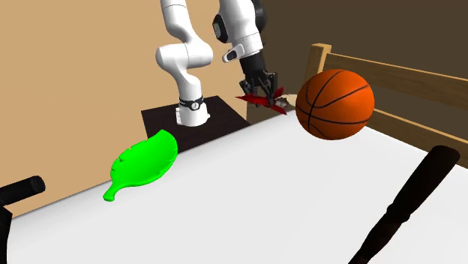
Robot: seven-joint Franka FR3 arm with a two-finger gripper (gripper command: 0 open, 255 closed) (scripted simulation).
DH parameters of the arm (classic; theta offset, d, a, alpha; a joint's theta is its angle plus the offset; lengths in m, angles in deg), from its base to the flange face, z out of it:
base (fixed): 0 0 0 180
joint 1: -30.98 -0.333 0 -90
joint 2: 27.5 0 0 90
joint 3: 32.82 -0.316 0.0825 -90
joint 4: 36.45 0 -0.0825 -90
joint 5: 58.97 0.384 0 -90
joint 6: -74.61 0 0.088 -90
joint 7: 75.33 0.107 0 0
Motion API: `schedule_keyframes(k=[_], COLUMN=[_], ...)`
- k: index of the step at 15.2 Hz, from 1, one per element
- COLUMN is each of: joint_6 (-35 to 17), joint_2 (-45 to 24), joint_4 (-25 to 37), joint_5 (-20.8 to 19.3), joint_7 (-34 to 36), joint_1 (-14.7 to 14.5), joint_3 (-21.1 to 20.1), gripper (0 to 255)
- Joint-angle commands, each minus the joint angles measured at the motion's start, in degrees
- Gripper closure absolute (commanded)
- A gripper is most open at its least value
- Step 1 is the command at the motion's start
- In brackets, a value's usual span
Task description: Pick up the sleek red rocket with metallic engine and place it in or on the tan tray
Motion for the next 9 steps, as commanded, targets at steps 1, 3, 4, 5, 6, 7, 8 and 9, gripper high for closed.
schedule_keyframes(k=[1,3,4,5,6,7,8,9], joint_6=[-0.51,-1.05,-1.31,-1.56,-1.81,-2.04,-2.26,-2.48], joint_2=[0.09,-0.34,-0.66,-1.03,-1.47,-1.96,-2.5,-3.09], joint_4=[0.24,1.05,1.56,2.14,2.79,3.51,4.29,5.13], joint_5=[0.34,0.39,0.33,0.2,-0.02,-0.31,-0.67,-1.14], joint_7=[3.43,7.14,9.01,10.91,12.83,14.77,16.72,18.71], joint_1=[-0.95,-1.69,-1.95,-2.14,-2.26,-2.28,-2.21,-2.06], joint_3=[-2.74,-5.8,-7.37,-8.96,-10.57,-12.21,-13.89,-15.59], gripper=[255,255,255,255,255,255,255,255])
